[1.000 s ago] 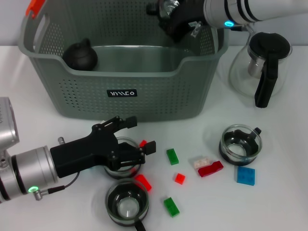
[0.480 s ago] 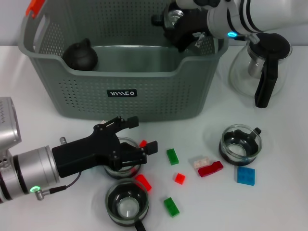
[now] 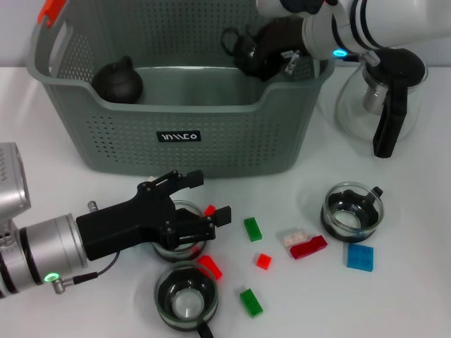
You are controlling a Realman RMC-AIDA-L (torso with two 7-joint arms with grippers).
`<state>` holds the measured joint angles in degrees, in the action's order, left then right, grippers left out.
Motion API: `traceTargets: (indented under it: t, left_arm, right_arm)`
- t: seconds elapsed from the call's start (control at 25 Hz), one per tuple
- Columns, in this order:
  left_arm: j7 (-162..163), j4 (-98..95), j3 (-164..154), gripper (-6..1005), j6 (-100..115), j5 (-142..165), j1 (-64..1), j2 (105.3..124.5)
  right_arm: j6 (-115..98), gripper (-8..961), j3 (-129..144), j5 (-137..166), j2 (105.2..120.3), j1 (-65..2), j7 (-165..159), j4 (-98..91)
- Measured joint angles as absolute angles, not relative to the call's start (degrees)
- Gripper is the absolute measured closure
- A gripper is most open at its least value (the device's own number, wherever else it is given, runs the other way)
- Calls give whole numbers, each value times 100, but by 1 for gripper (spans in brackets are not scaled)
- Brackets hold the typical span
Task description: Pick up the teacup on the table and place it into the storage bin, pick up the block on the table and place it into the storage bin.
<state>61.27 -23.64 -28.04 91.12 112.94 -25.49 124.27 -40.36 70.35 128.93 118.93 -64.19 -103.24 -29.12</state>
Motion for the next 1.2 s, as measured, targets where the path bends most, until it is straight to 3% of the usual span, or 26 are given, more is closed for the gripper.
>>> traceTargets:
  t: [0.2, 0.4, 0.6, 0.72, 1.04, 1.2]
  left_arm:
    - [6143, -2364, -2807, 73, 9155, 11294, -2546, 12427]
    - [6151, -2364, -2808, 73, 9187, 11294, -2536, 12422]
    - [6153, -2364, -2806, 74, 9244, 11294, -2533, 12416]
    - [6155, -2369, -2804, 74, 9261, 11294, -2533, 12405]
    - [6126, -2377, -2804, 74, 9266, 11294, -2548, 12402]
    - [6126, -2383, -2804, 74, 9281, 11294, -2549, 12402]
  right_arm:
    - [-4103, 597, 7031, 13310, 11997, -6118, -10649, -3618]
    - [-4411, 357, 6991, 13356, 12013, -5766, -10881, -4482]
    - [-5019, 240, 6899, 13122, 12009, -5193, -11064, -5770]
    - [-5973, 169, 6663, 12374, 11930, -4668, -10924, -6796]
    - [-10258, 183, 5670, 11232, 11677, -3408, -10195, -8401]
    - [-11026, 185, 5628, 11529, 11717, -3183, -10201, -8546]
